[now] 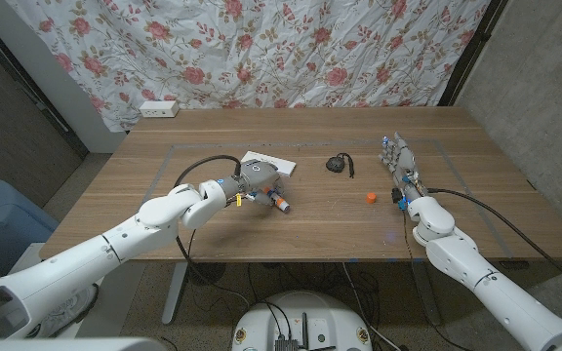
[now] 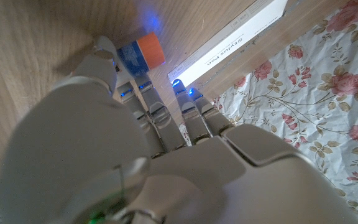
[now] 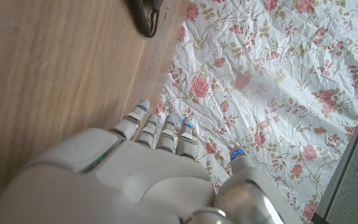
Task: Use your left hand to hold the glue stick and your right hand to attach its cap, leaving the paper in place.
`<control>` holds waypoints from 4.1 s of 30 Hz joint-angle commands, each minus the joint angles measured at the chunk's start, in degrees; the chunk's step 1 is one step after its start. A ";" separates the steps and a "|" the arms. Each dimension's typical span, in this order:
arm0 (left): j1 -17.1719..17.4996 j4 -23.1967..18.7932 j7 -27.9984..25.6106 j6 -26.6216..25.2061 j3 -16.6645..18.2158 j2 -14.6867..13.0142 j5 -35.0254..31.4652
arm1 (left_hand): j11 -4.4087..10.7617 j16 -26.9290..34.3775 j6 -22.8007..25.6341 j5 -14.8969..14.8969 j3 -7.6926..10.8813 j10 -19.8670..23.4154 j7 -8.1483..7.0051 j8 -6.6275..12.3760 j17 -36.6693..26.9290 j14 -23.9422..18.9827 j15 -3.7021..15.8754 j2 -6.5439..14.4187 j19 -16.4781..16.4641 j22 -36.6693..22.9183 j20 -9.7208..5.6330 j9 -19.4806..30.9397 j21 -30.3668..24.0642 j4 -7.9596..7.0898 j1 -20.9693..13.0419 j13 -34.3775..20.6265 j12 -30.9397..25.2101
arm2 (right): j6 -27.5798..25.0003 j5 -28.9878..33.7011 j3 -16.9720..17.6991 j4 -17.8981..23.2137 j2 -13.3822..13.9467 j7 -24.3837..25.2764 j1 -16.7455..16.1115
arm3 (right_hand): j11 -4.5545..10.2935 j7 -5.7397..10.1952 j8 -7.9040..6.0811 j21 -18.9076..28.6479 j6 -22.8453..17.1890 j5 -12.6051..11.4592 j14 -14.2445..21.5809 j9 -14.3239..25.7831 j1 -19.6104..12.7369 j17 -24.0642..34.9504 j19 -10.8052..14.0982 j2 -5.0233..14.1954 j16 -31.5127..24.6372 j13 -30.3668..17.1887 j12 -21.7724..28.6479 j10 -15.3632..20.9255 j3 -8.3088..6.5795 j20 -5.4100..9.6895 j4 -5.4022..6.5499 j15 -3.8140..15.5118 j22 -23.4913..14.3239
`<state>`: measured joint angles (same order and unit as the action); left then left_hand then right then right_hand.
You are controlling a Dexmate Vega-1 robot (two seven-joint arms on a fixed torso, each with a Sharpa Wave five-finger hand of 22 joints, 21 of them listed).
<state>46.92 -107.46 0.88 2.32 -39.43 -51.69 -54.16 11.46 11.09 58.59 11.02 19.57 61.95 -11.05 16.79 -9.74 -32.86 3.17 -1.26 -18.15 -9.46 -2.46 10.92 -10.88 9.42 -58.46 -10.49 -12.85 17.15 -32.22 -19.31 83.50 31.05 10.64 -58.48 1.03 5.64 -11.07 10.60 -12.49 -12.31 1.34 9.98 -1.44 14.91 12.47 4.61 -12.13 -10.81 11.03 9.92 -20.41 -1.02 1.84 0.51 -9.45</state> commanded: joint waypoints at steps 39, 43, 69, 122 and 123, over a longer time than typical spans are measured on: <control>-1.26 -4.17 4.08 -6.61 3.75 2.59 5.50 | 1.47 -0.40 5.24 0.18 -0.80 6.67 0.65 -0.45 -0.10 -0.39 8.85 1.09 0.63 -0.17 -1.51 0.19 0.33 -0.09 0.02 -0.66 0.70 | -1.29 13.34 2.93 11.62 12.33 3.64 -7.64 | 0.48 2.81 0.59 0.35 0.44 -0.18 0.93 0.21 -1.42 -0.85 0.63 0.53 -0.49 -0.10 0.37 1.25 -0.08 0.17 -1.52 0.37 -0.23; -1.26 -3.86 3.62 -7.67 3.81 3.59 6.69 | 1.47 -0.42 5.29 0.20 -0.81 6.74 0.71 -0.49 -0.10 -0.37 8.92 1.18 0.71 -0.17 -1.56 0.19 0.34 -0.07 -0.04 -0.66 0.72 | -2.86 16.15 3.02 13.06 14.34 4.09 -8.34 | 0.70 3.05 0.60 0.21 0.61 -0.15 0.41 0.21 -1.47 -0.86 0.28 0.50 -0.33 -0.11 0.30 1.11 -0.04 -0.10 -1.65 0.31 -0.23; -0.68 -3.90 3.32 -17.59 2.06 8.21 13.70 | 1.48 -0.46 5.49 0.23 -1.13 7.08 1.12 -0.92 -0.13 -0.23 8.89 1.49 1.80 -0.16 -1.41 0.18 0.48 -0.04 -0.14 -0.73 0.88 | -10.48 33.08 5.91 20.31 23.28 9.56 -15.12 | 1.10 4.15 0.29 0.39 1.02 0.15 1.20 0.20 -3.48 -1.55 0.23 -0.79 -0.68 -0.30 1.19 3.91 -0.16 -0.46 -4.50 1.41 -0.25; -3.23 -1.53 -5.82 -27.09 -3.50 13.71 20.53 | 1.47 -0.57 5.47 0.29 -1.68 6.87 1.29 -1.79 -0.13 0.38 8.77 1.90 3.18 -0.16 -0.51 0.22 0.51 -0.05 -0.16 -0.78 1.29 | -32.87 43.72 9.78 41.08 45.14 -12.08 -16.34 | 1.20 3.94 -0.62 0.03 12.68 -0.14 -7.09 1.01 -19.28 -2.57 -5.20 -4.78 0.45 -1.48 0.46 -3.15 -4.62 -4.28 -12.73 -3.51 -0.22; -3.17 -1.49 -6.04 -26.98 -3.43 13.76 20.81 | 1.46 -0.57 5.48 0.29 -1.69 6.87 1.29 -1.80 -0.13 0.39 8.77 1.91 3.19 -0.16 -0.47 0.22 0.51 -0.05 -0.16 -0.78 1.29 | -33.54 43.98 9.47 41.52 45.31 -12.48 -16.02 | 1.54 3.95 -0.92 0.10 12.25 -0.40 -6.76 1.04 -20.15 -2.59 -5.03 -4.94 0.25 -1.56 0.76 -2.50 -4.92 -4.39 -12.77 -3.44 -0.20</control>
<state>44.40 -109.73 -2.86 -24.69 -42.08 -38.54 -34.21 9.84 10.59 60.63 11.04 17.63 65.40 -9.40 15.04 -9.73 -32.96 3.06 -1.18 -15.16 -9.46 -2.35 10.73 -10.52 9.79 -58.37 -10.84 -11.48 -10.33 10.30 -9.24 119.93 72.63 3.27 -76.08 2.15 9.52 -11.27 10.38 0.25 -12.03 -5.60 10.81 -20.05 12.24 6.84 -0.16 -11.46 -12.14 11.15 6.53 -24.56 -4.64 -10.97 -2.61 -9.45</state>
